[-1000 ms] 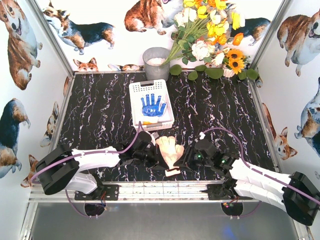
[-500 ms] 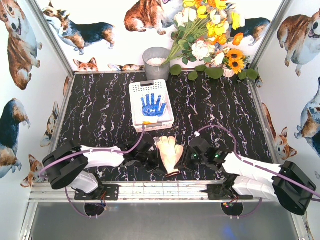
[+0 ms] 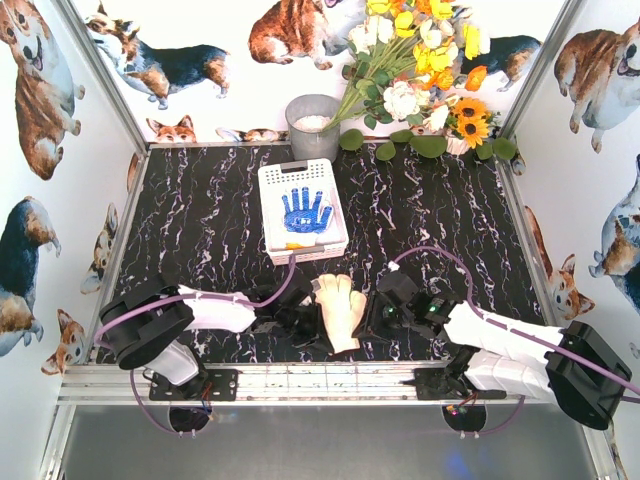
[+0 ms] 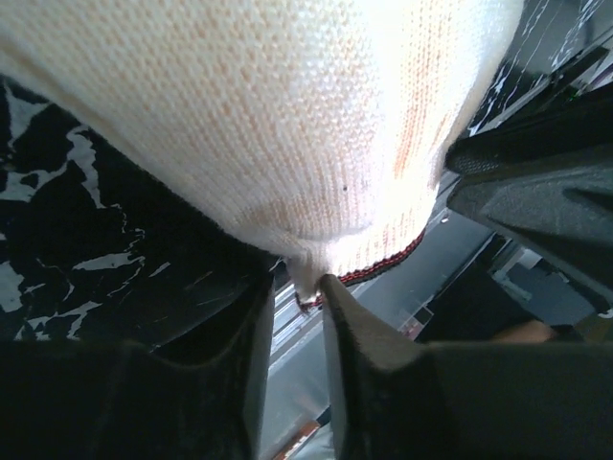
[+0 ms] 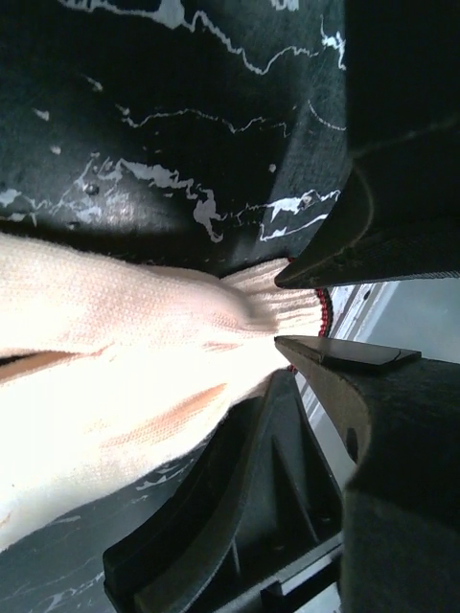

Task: Put the gloves into the storage basket
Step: Pair the glove with the glove.

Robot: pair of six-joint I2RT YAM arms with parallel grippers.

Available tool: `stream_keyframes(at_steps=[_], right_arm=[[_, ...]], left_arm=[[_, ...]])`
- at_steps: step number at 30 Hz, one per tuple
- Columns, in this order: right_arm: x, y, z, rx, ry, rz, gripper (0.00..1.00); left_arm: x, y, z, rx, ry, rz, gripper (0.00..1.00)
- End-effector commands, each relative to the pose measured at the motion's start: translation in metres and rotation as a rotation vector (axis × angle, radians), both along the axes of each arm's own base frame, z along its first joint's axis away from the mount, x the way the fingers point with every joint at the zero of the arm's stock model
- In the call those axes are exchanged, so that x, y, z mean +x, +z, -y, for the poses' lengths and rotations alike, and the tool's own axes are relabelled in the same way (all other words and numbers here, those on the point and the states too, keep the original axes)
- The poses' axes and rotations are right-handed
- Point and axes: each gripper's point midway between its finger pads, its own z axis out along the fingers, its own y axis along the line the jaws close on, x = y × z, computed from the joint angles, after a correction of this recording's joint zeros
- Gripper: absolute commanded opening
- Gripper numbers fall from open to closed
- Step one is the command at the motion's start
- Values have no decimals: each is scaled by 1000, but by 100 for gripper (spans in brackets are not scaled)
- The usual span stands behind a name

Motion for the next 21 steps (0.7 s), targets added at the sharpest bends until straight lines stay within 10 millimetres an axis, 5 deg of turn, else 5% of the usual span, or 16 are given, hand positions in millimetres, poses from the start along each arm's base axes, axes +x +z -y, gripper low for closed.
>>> stream_keyframes(at_steps=[1,10,21], right_arm=[[10,18,-4,7,3,64,32],[9,30,-11,64,33,88,50],[-5,14,-17,7,147,37,21]], left_arm=[[-2,6,-2,3,-25,32,25],[13,31,-25,79,18,170,49],[53,58,3,2,-4,345,23]])
